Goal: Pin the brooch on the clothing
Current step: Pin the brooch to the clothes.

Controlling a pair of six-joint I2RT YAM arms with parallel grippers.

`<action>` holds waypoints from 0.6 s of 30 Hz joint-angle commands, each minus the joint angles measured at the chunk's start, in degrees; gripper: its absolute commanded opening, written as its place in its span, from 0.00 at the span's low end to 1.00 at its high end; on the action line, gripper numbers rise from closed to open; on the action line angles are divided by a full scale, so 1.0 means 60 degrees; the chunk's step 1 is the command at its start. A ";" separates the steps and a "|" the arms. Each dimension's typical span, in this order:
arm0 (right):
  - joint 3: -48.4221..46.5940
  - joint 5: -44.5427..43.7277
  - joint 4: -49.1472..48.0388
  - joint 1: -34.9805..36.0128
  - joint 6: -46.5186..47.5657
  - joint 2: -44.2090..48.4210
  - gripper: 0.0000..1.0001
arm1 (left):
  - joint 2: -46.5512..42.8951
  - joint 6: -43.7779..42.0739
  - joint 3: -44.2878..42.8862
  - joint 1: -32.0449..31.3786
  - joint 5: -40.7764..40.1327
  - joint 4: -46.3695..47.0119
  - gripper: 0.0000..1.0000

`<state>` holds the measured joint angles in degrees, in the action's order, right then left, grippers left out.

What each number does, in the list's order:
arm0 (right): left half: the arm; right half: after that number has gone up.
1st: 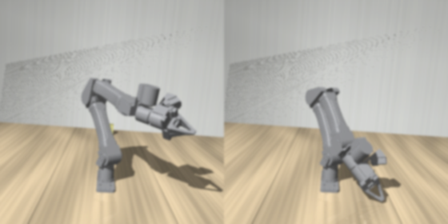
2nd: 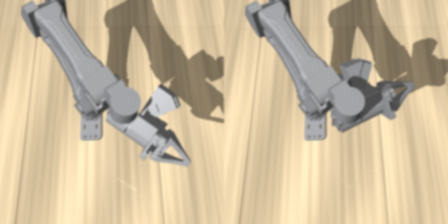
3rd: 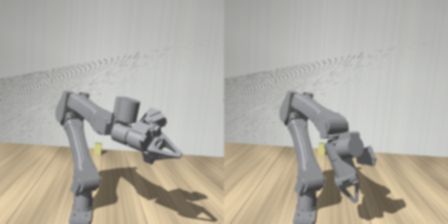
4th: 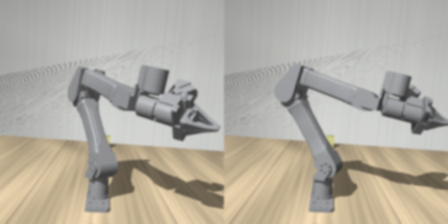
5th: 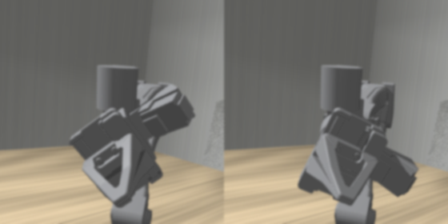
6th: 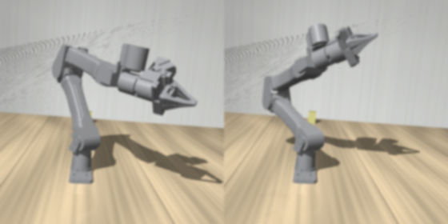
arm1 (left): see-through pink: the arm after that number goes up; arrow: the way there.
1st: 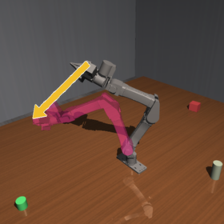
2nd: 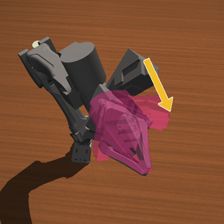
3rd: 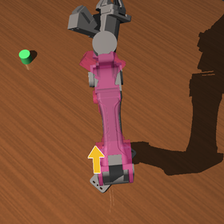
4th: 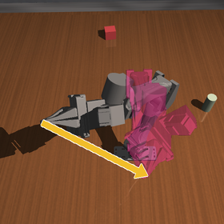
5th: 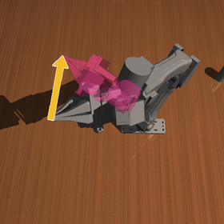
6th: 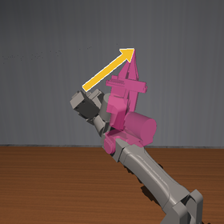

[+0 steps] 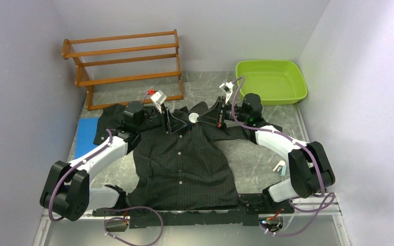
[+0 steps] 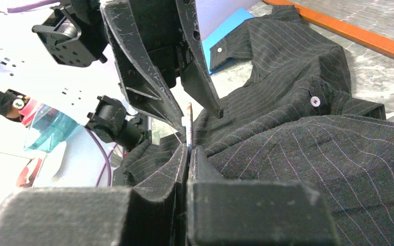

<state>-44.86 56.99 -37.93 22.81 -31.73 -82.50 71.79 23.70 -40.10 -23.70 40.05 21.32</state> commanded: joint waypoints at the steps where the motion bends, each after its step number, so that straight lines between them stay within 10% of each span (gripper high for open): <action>1: -0.0010 -0.0094 -0.0587 -0.0022 0.0044 0.0361 0.00 | -0.0390 0.0145 0.0114 0.0010 0.0916 0.1296 0.45; 18: -0.0026 -0.0054 -0.0734 -0.0022 -0.0177 0.0368 0.00 | 0.0890 0.1421 0.0165 0.0010 0.1430 0.4316 0.44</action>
<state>-44.86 56.88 -37.93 22.81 -32.18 -82.48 75.64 29.45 -37.56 -23.70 46.81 41.08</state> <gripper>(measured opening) 0.020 0.446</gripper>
